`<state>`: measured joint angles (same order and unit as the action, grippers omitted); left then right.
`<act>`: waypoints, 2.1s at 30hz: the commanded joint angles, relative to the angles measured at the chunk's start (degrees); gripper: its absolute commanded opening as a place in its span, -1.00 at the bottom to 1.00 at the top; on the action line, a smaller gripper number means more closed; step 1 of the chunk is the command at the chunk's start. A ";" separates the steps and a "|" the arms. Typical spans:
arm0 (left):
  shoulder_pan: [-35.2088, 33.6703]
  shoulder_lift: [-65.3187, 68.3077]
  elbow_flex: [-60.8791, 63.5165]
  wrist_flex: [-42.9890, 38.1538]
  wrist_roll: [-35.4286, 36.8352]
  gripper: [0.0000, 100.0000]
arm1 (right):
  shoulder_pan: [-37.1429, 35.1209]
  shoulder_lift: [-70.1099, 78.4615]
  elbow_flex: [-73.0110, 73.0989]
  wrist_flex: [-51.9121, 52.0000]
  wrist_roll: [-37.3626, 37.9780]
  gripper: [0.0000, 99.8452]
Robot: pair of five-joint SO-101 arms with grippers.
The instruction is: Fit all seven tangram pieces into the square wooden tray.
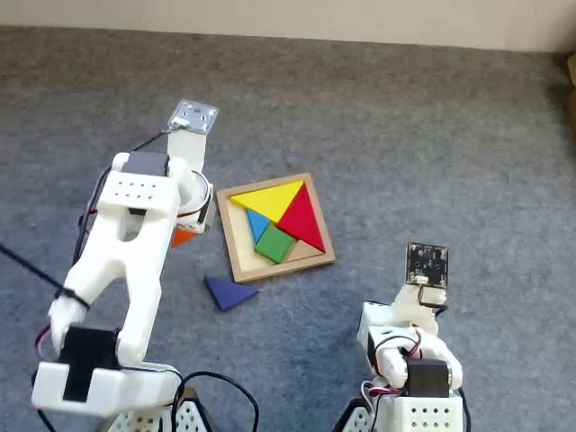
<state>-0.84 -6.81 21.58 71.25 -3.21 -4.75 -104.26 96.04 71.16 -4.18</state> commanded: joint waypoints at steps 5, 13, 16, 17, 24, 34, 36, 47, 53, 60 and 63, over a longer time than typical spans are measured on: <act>-1.10 -4.62 -1.98 4.13 -0.44 -0.59 | 0.57 -0.75 8.22 0.40 -0.62 -0.98; -3.38 -4.53 -1.36 5.80 -0.79 -0.54 | 0.57 -0.75 8.22 0.40 -0.62 -0.98; -0.75 -4.44 0.31 5.98 -0.62 -0.54 | 0.57 -0.75 8.22 0.40 -0.62 -0.98; 0.40 -4.44 1.45 5.98 -0.53 -0.54 | 0.57 -0.75 8.22 0.40 -0.62 -0.98; 4.88 -4.44 9.71 -0.44 -0.44 -0.55 | 0.57 -0.75 8.22 0.40 -0.62 -0.98; 4.70 -4.35 13.49 -9.32 -15.91 -0.54 | 0.57 -0.75 8.22 0.40 -0.62 -0.98; 4.88 -4.35 13.49 -10.02 -17.93 -0.54 | 0.57 -0.75 8.22 0.40 -0.62 -0.98; 4.79 9.71 12.97 -17.41 -25.41 -0.54 | 0.57 -0.75 8.22 0.40 -0.62 -0.98; 4.88 10.86 11.82 -17.85 -25.32 -0.55 | 0.57 -0.75 8.22 0.40 -0.62 -0.98; 4.62 10.77 11.91 -17.76 -25.32 -0.62 | 0.57 -0.75 8.22 0.40 -0.62 -0.98; 4.35 10.68 11.65 -16.70 -25.32 -0.67 | 0.57 -0.75 8.22 0.40 -0.62 -0.98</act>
<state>3.47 4.00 34.86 54.29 -28.09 -4.75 -104.26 96.04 71.16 -4.18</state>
